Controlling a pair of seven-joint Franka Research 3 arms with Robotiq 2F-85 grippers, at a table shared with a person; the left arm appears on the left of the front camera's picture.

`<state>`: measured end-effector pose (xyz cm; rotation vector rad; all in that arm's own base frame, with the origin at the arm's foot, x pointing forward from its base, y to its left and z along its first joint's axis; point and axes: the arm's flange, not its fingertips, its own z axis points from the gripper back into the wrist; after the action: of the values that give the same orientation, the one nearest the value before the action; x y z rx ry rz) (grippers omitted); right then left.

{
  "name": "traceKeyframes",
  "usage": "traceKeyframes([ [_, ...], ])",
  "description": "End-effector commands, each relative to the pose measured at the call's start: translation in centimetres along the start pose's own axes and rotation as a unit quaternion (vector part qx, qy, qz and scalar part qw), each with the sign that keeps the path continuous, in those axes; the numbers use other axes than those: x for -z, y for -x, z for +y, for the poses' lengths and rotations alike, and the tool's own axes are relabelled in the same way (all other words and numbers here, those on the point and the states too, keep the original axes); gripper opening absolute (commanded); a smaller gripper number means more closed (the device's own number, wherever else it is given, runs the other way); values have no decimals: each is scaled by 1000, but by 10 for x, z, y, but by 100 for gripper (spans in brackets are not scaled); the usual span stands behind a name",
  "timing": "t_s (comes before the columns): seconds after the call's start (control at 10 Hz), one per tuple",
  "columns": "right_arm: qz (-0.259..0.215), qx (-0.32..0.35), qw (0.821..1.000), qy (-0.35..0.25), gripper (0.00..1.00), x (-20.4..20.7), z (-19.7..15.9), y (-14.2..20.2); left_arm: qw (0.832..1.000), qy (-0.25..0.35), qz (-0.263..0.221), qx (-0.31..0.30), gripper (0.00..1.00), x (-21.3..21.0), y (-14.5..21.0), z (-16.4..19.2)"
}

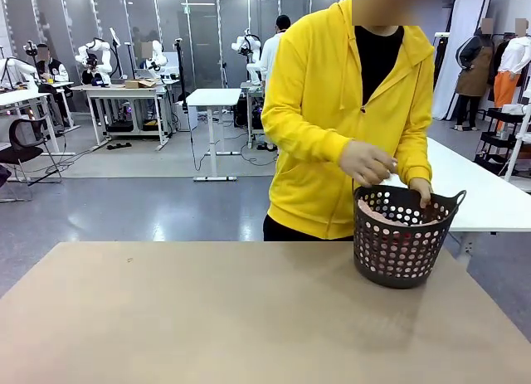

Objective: Fold the towel.
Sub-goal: Grab the top end of the 100 cm Hotel Towel extended by the human.

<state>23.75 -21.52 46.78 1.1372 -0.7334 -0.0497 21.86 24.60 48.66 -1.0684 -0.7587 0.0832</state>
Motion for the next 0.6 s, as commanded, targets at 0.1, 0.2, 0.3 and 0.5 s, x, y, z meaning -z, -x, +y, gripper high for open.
traceKeyframes([
  [0.1, -7, -4, 1000, -5, 100, 0, 0, -1, 1000, 10, -3, 8, 100, -2, -4, 0],
  [0.2, -7, -4, 1000, -5, 100, 0, 0, -1, 1000, 10, -3, 8, 100, -2, -4, 0],
  [0.3, -7, -4, 1000, -5, 100, 0, 0, -1, 1000, 10, -3, 8, 100, -2, -4, 0],
  [0.5, -7, -4, 1000, -5, 100, 0, 0, -1, 1000, 10, -3, 8, 100, -2, -4, 0],
])
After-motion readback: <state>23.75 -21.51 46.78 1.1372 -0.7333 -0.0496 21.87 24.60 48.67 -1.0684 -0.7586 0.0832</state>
